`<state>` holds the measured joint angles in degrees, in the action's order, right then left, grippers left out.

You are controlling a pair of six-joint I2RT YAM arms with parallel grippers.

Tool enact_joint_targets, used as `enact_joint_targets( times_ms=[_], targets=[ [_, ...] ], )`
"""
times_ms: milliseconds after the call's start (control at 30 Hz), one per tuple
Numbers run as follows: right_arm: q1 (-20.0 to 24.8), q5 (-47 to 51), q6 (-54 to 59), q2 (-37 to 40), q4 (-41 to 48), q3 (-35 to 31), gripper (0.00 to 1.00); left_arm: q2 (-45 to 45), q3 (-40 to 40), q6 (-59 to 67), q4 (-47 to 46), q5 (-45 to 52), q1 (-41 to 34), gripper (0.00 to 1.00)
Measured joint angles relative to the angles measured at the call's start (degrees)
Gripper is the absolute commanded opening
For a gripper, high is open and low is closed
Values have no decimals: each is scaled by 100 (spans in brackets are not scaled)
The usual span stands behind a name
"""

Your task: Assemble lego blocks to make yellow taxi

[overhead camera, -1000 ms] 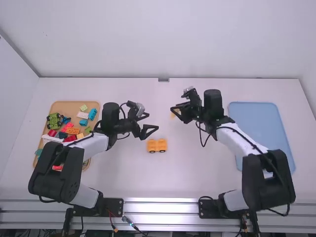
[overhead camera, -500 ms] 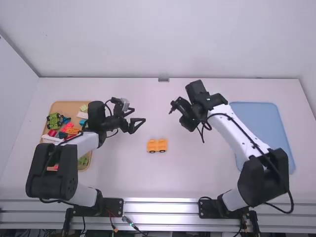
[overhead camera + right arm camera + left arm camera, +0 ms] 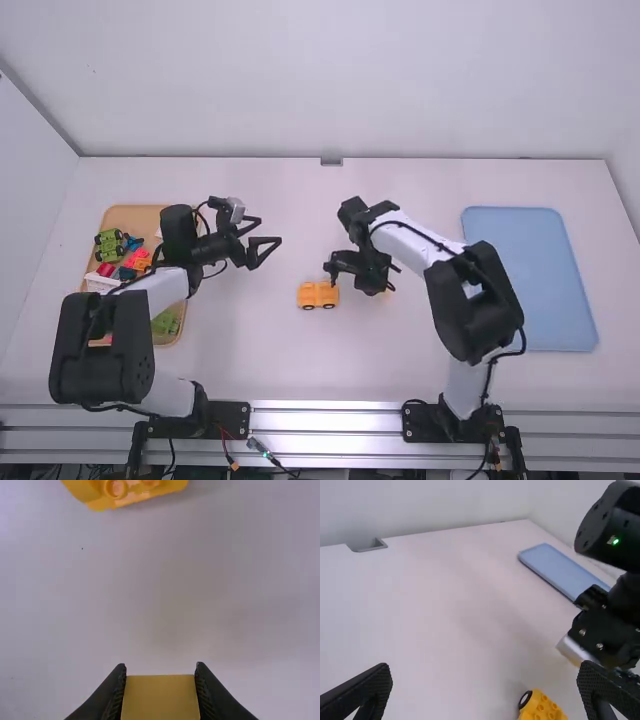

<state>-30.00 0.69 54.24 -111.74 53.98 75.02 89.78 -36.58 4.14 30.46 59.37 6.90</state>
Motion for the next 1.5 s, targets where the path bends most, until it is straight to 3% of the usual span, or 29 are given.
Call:
enact_joint_targets(
  times_ms=[300, 533, 667, 867, 900, 1067, 1267, 1500],
  targets=[
    [0, -175, 101, -304, -365, 0, 22, 0, 0, 0, 2, 0, 0, 99],
    [0, -337, 122, -321, -870, -227, 39, 0, 0, 0, 2, -2, 0, 99],
    [0, -352, 129, -321, -1115, -463, 41, 0, 0, 0, 0, -2, 0, 99],
    [0, -348, 122, -321, -1169, -612, 85, 0, 0, 0, 0, 0, 0, 99],
    [0, -343, 131, -321, -1178, -610, 99, 0, 0, -2, 0, 0, 0, 99],
    [0, -350, -31, -321, -1091, -529, 99, 0, 0, 0, 0, 0, 0, 99],
    [0, -638, -330, -216, -866, 11, 99, 0, 0, -140, -2, 0, 0, 99],
    [129, -1316, -361, 791, -863, 44, 99, 0, 0, 210, -293, 15, 0, 99]
  ],
)
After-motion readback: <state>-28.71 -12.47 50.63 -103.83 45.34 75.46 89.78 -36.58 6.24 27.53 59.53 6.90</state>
